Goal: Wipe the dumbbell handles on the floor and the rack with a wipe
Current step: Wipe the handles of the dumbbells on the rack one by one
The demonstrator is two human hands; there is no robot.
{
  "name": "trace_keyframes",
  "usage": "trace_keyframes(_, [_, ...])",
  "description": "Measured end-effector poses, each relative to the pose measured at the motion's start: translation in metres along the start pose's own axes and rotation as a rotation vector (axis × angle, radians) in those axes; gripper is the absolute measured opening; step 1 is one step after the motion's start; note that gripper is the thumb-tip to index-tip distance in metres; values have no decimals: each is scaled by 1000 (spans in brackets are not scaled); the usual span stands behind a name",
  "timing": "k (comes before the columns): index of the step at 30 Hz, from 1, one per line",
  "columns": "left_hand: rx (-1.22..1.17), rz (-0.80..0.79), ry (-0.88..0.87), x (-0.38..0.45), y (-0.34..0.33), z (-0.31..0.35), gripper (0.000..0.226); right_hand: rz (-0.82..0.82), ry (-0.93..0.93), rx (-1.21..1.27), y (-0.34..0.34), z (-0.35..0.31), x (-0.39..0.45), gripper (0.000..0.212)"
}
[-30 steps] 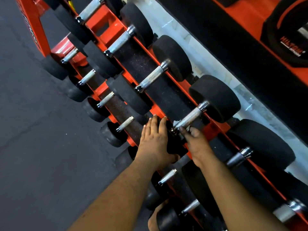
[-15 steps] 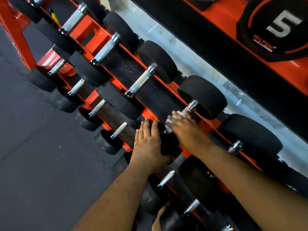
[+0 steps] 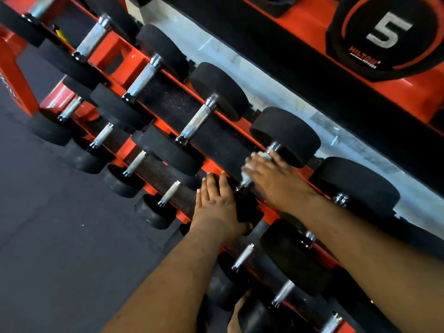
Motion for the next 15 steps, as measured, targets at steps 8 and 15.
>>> trace_keyframes(8, [-14,-28,-15,0,3,0,137,1,97,130,4,-38,1,50])
trace_keyframes(15, [-14,-55,-14,0,4,0,135,5,-208,536,2,-31,-47,52])
Point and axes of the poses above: each hand's wrist, its own x-axis towards the middle knuckle, its own y-axis out of the back of the hand, z = x × y, the point moved 6 cm from there along x, towards the middle knuckle, and after that the axes turned 1 degree about z, right-handed, at the moved point
